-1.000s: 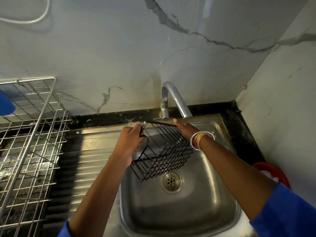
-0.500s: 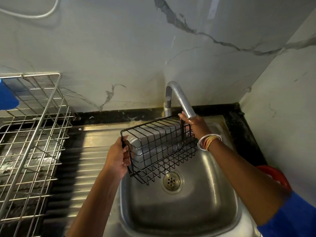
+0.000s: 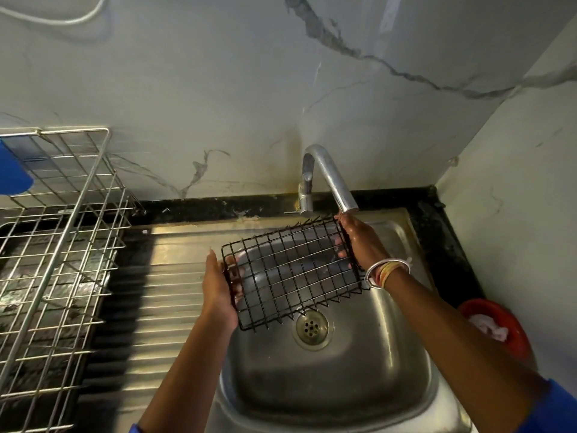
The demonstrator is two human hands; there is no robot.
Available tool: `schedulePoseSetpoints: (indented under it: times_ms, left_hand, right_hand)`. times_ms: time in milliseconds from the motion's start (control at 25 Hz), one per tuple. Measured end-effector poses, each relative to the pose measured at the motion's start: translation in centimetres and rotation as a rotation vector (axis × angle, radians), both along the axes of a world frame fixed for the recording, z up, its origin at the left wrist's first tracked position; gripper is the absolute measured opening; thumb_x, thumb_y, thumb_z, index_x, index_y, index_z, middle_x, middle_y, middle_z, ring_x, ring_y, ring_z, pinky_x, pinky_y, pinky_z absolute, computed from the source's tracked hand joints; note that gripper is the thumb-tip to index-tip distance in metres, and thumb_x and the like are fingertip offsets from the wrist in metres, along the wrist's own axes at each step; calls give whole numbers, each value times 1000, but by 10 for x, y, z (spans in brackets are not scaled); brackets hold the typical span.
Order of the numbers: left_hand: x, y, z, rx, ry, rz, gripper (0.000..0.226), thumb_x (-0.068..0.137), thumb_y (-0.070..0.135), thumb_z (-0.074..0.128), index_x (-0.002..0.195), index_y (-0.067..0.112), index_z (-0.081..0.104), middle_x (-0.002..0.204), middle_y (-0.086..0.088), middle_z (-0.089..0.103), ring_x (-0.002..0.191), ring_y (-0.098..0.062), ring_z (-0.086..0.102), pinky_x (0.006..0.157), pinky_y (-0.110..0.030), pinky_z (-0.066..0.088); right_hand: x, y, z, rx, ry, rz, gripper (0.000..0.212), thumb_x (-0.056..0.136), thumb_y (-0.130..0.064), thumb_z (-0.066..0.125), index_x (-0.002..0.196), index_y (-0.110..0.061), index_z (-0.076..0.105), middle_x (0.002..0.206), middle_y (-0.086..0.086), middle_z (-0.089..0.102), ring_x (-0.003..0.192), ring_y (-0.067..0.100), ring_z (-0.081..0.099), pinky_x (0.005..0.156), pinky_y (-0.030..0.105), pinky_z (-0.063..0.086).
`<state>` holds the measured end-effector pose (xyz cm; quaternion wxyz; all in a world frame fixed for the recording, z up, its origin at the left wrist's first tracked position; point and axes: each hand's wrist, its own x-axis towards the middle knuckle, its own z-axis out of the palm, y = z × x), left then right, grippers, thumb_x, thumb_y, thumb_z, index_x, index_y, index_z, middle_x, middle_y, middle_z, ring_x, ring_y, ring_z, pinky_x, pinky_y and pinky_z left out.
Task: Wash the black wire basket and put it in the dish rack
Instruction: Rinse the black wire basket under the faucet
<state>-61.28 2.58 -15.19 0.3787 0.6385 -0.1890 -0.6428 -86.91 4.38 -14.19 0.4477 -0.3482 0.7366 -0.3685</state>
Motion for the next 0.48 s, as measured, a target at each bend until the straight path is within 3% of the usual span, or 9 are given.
schedulePoseSetpoints:
  times_ms: [80,120,200,280,400,480]
  left_hand:
    - [-9,1,-2,-79,-88,-92,76,91,82,35,134,24,59,115,-5,69,101,-22,65,92,-42,52]
    - [-12,2,-5,-128,-131,-158,85,82,88,39,146,32,48,136,-6,61,120,-27,59,104,-53,46]
    - [-19,10,-3,-209,-198,-288,89,73,87,53,150,46,38,157,-2,41,138,-30,45,110,-63,39]
    - [-28,13,-3,-220,-215,-316,73,74,78,67,137,44,52,152,-1,45,136,-28,45,110,-59,40]
    - [-43,14,-5,-201,-220,-278,44,75,60,77,111,42,60,138,0,55,127,-24,49,109,-57,41]
    - [-51,12,-7,-160,-263,-275,60,57,61,88,106,36,63,128,1,62,121,-23,54,105,-57,45]
  right_hand:
    - [-3,1,-2,50,84,-48,68,90,-73,24,119,-23,60,93,3,66,80,21,63,68,38,57]
    - [-5,2,0,64,124,-65,68,90,-73,22,117,-24,60,90,2,64,79,21,63,69,39,57]
    - [-9,8,1,78,180,-81,72,83,-82,25,112,-28,62,91,2,65,82,24,64,78,47,56]
    - [-10,17,4,94,222,-47,81,67,-92,37,115,-31,60,106,0,66,96,25,63,91,49,51]
    - [-10,28,6,193,274,-22,113,41,-96,59,131,-29,48,131,-1,58,116,27,57,98,49,47]
    - [-13,32,10,212,287,7,123,34,-90,68,137,-29,41,140,0,50,123,28,52,101,49,45]
